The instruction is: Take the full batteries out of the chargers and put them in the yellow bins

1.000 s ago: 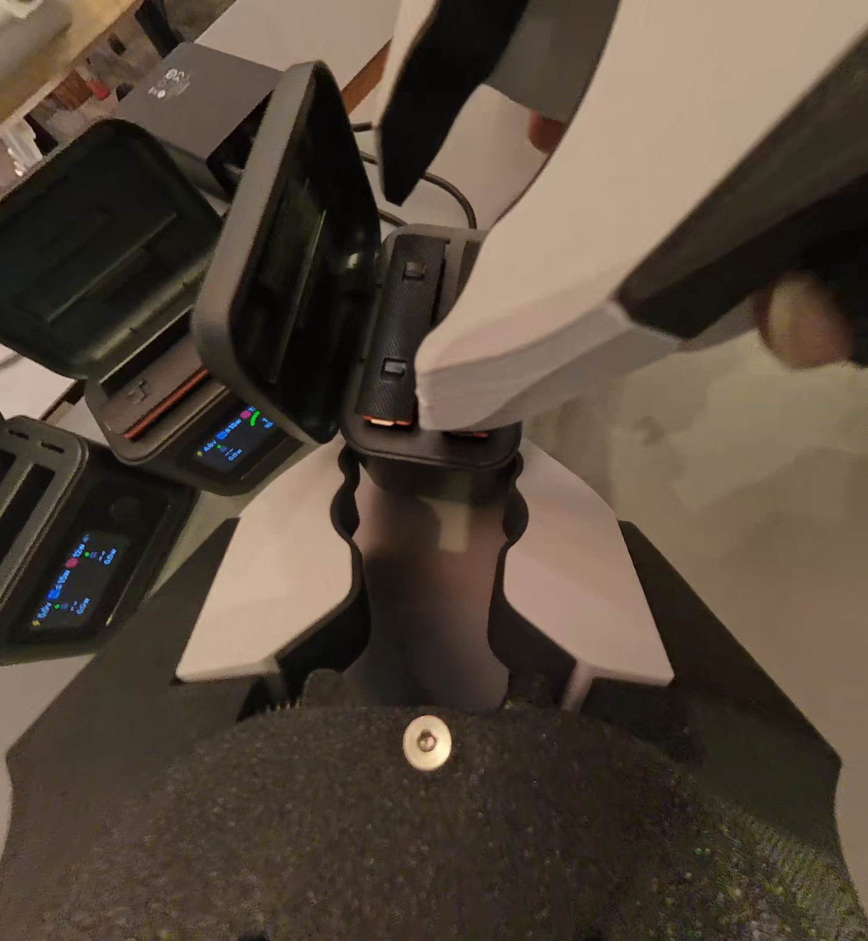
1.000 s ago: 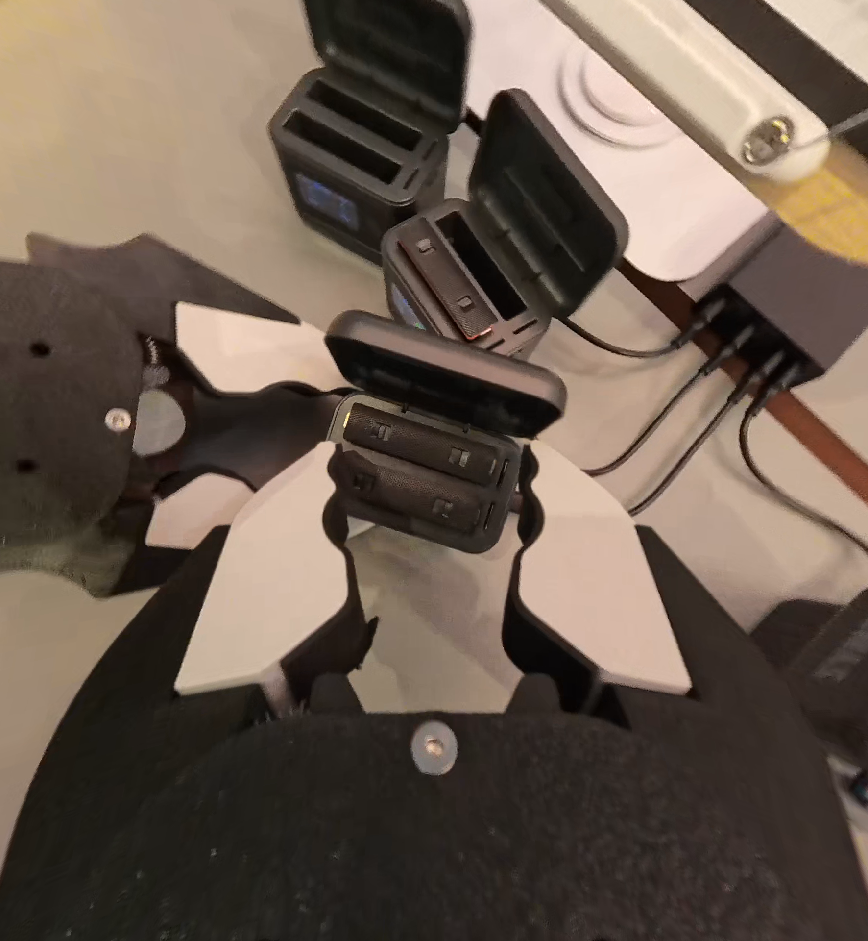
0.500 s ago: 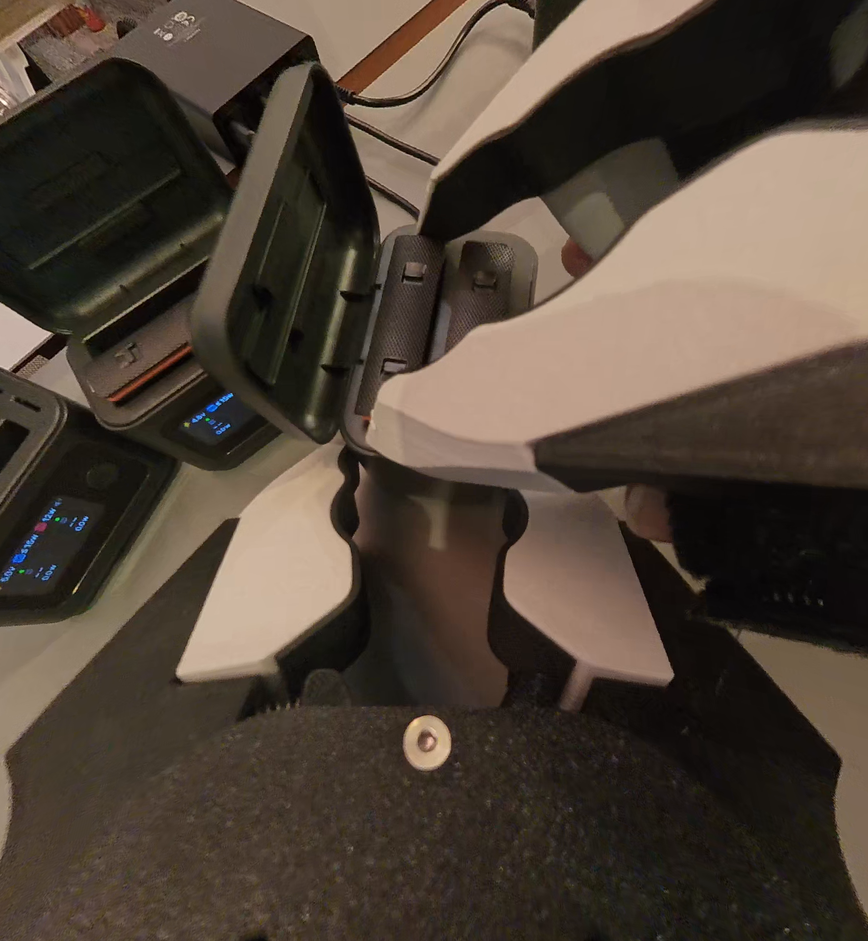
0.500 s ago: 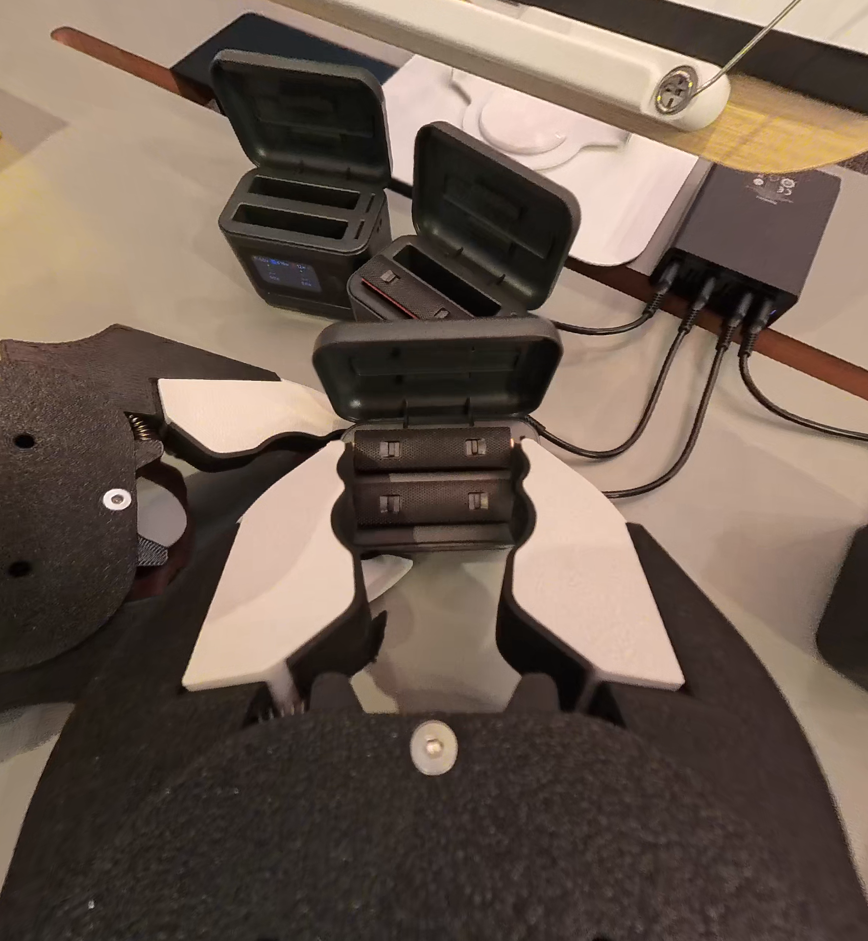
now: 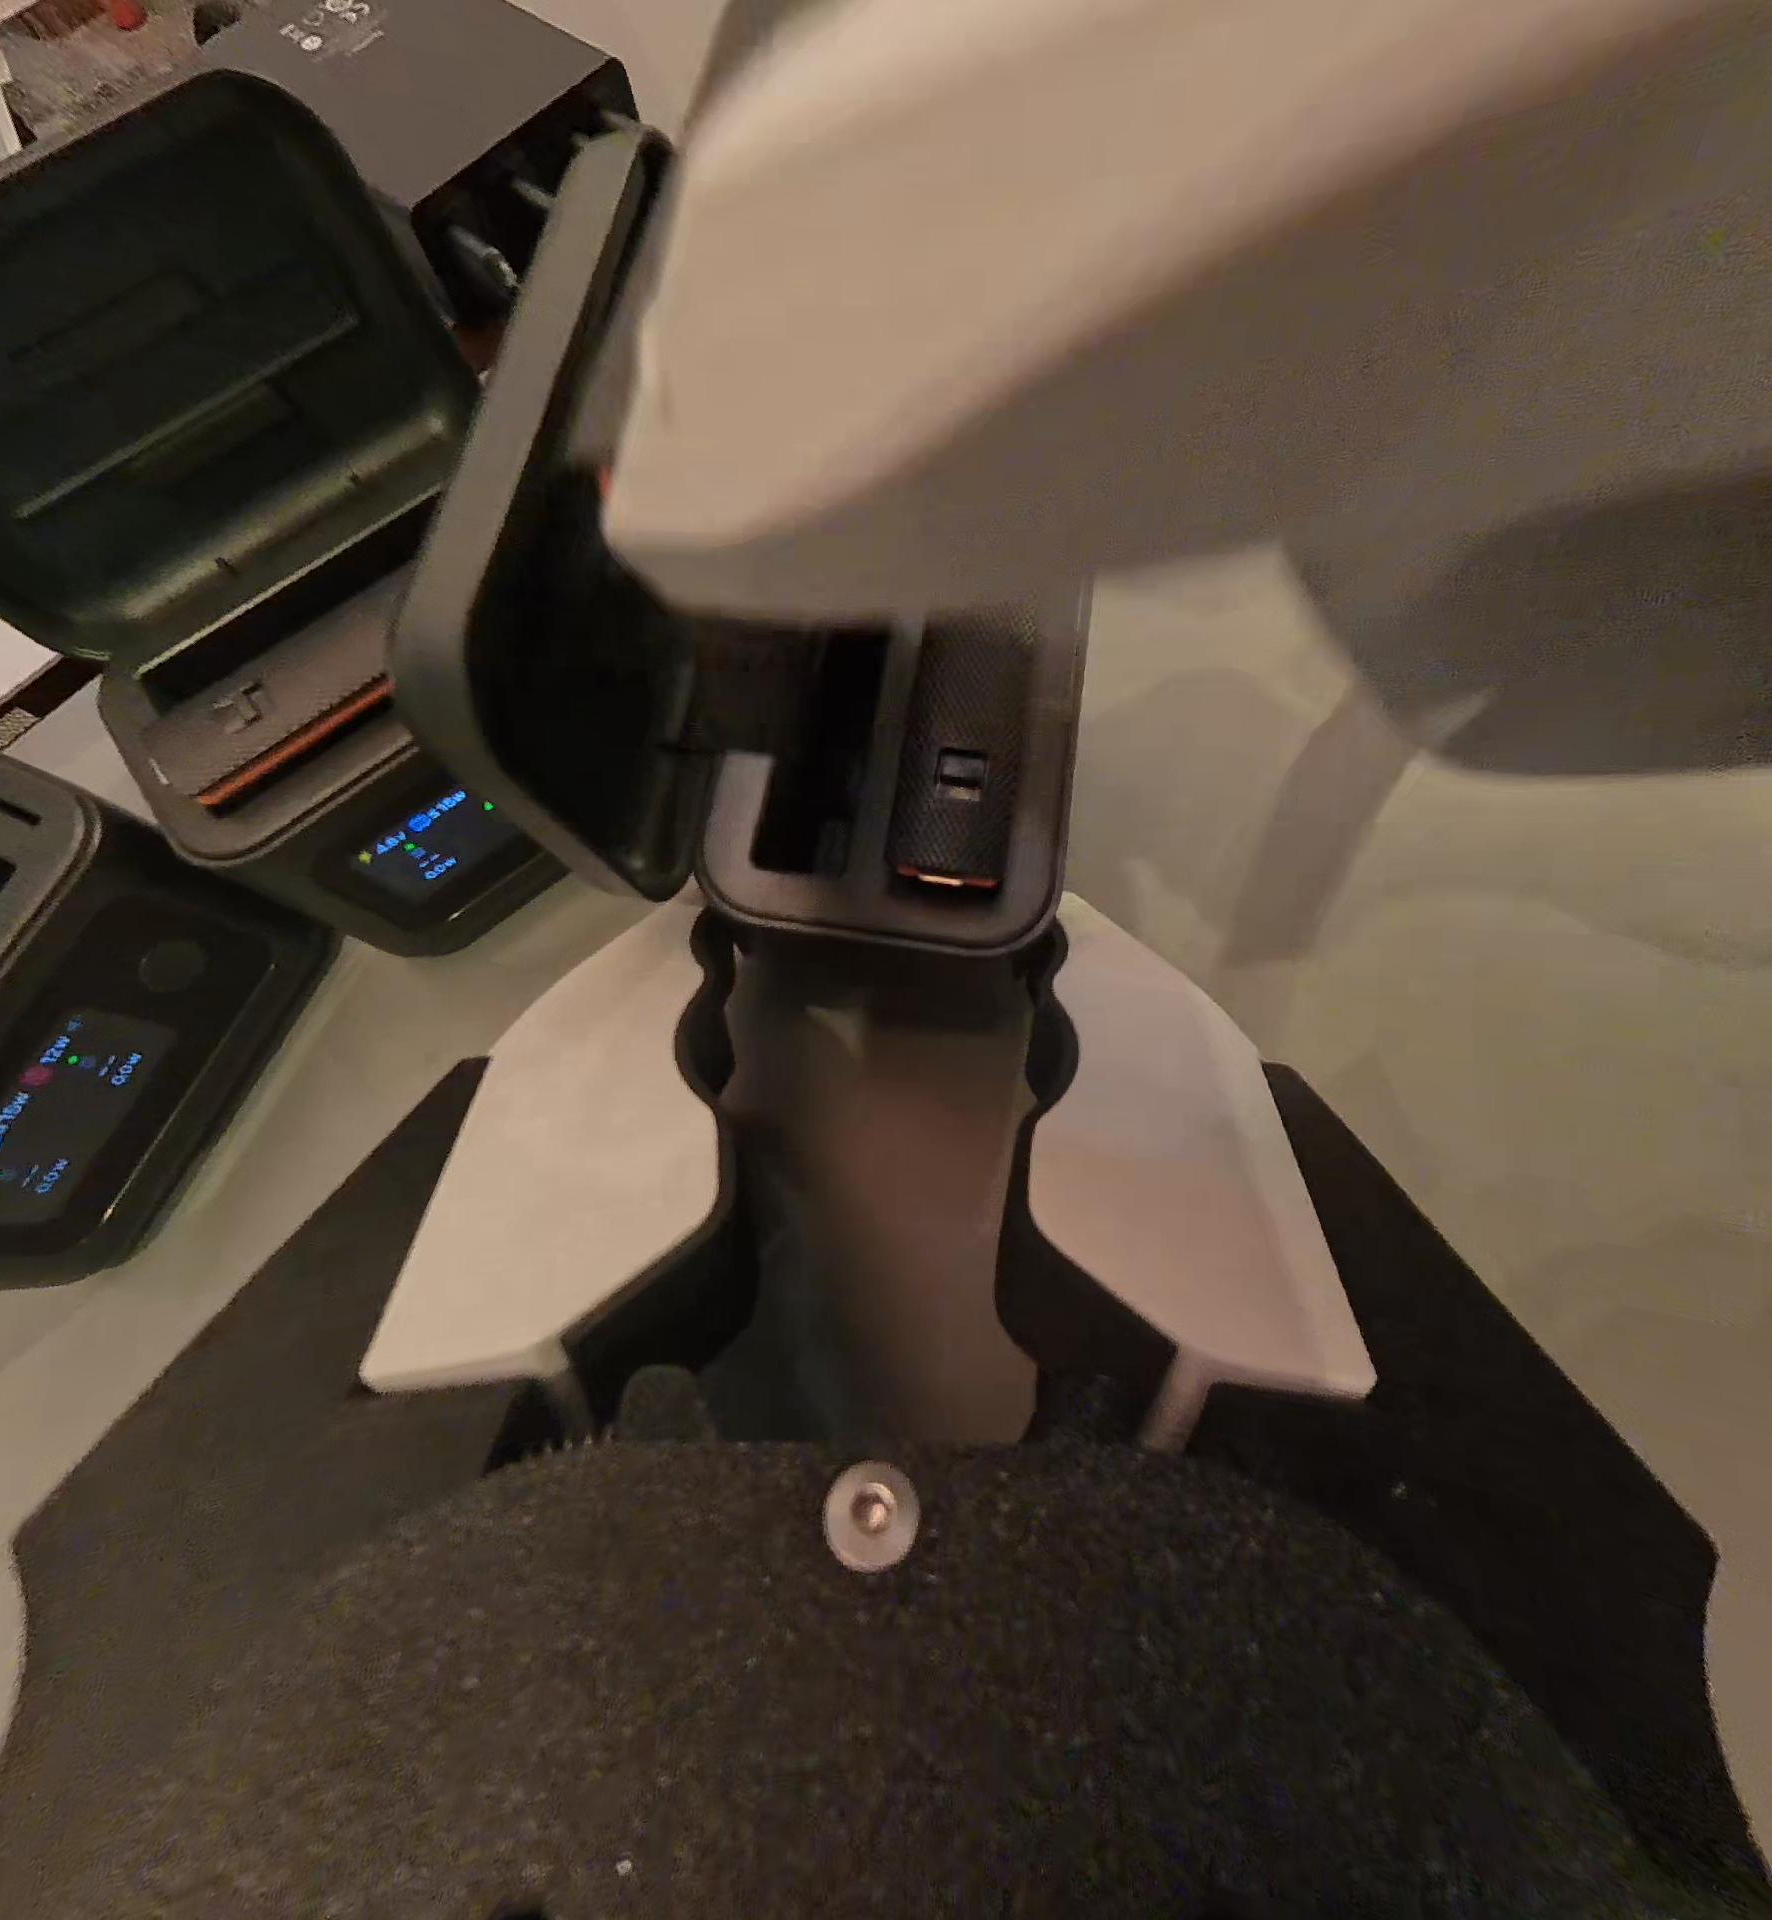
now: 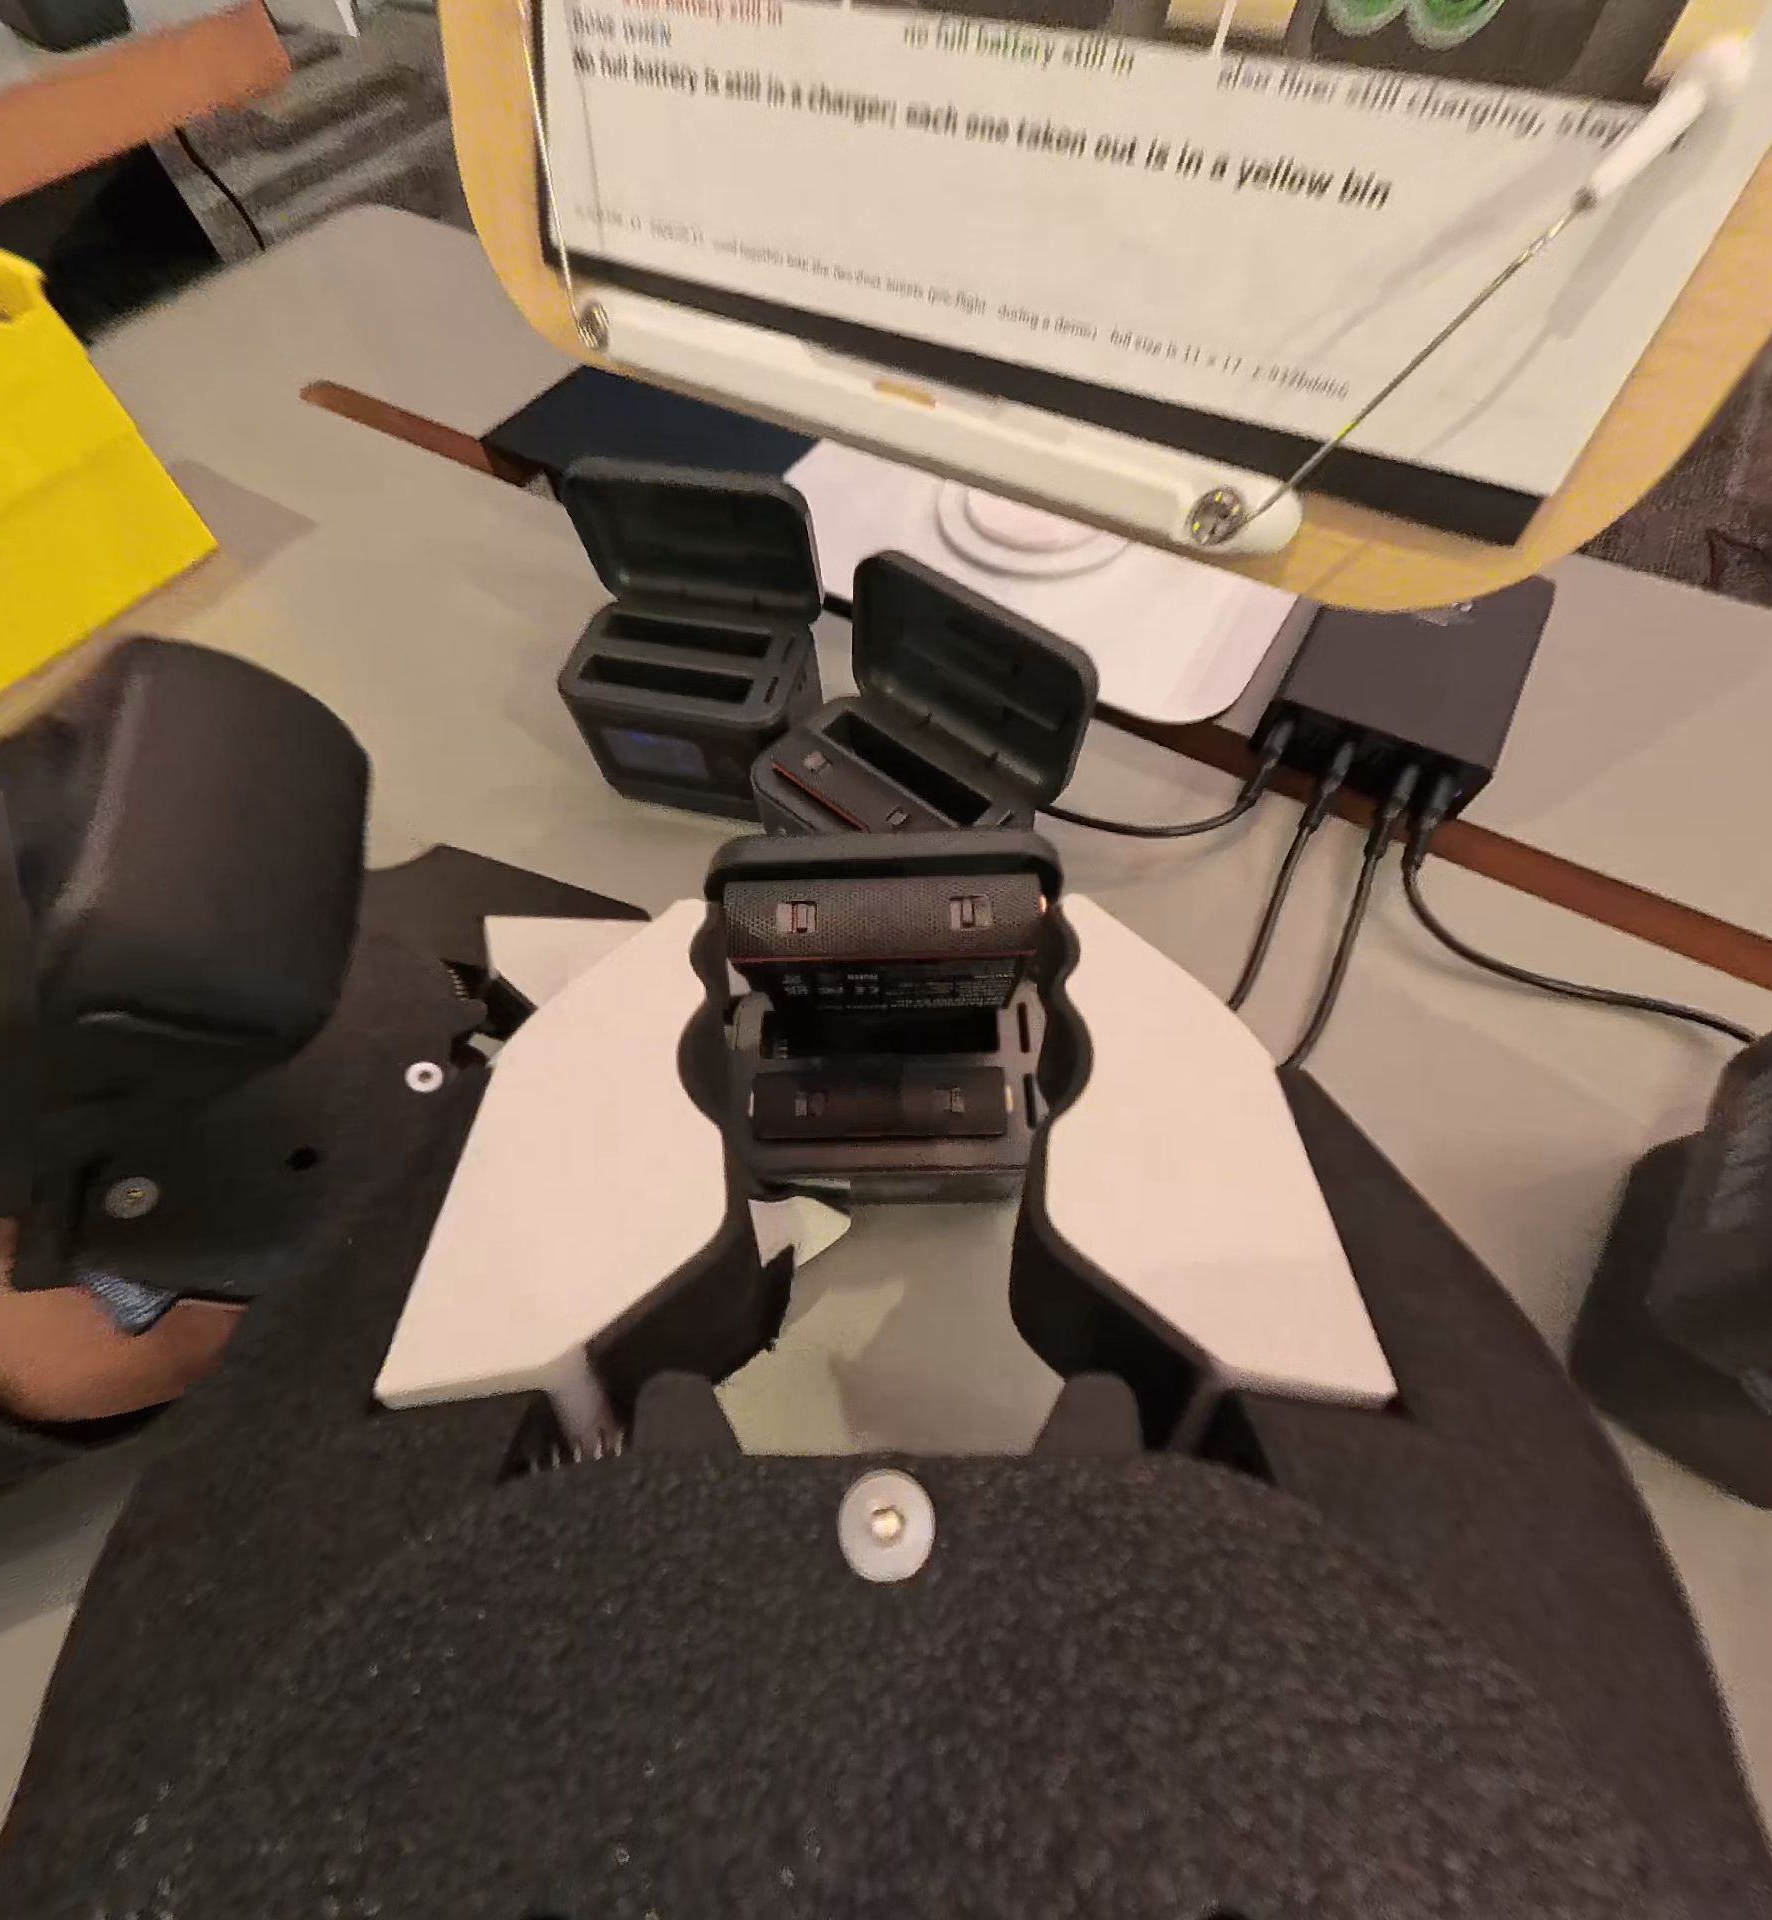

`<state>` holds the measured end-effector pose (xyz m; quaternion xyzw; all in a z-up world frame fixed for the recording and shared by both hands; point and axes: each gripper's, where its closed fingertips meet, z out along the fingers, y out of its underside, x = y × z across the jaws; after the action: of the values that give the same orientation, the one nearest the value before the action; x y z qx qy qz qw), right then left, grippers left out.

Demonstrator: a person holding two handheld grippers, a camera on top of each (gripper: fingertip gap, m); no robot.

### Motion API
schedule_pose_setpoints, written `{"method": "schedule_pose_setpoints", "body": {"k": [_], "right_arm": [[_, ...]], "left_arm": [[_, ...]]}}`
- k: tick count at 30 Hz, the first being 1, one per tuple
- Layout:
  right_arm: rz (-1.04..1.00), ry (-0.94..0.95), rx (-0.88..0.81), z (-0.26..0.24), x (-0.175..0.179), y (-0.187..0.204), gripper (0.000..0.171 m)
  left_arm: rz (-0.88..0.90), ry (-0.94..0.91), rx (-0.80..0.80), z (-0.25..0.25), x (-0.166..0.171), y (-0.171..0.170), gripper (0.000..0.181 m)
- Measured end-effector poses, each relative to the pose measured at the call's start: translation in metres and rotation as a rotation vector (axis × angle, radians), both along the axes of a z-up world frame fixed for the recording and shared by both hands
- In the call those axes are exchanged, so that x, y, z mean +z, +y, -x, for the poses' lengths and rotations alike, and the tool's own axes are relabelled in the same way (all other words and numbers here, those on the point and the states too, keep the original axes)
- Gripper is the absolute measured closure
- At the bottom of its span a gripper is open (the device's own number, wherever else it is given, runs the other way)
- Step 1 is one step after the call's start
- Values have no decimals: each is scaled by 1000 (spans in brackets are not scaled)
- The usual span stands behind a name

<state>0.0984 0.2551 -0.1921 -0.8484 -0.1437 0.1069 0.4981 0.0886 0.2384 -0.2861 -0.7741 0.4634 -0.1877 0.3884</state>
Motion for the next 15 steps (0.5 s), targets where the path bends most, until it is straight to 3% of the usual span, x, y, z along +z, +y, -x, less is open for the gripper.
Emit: {"method": "schedule_pose_setpoints", "body": {"k": [6,15], "right_arm": [[-20,49,5,-6,12,-12,113],[-56,121,0,-13,12,-41,113]], "left_arm": [[-11,-4,-3,0,1,2,125],[11,33,-7,15,-3,-6,105]]}}
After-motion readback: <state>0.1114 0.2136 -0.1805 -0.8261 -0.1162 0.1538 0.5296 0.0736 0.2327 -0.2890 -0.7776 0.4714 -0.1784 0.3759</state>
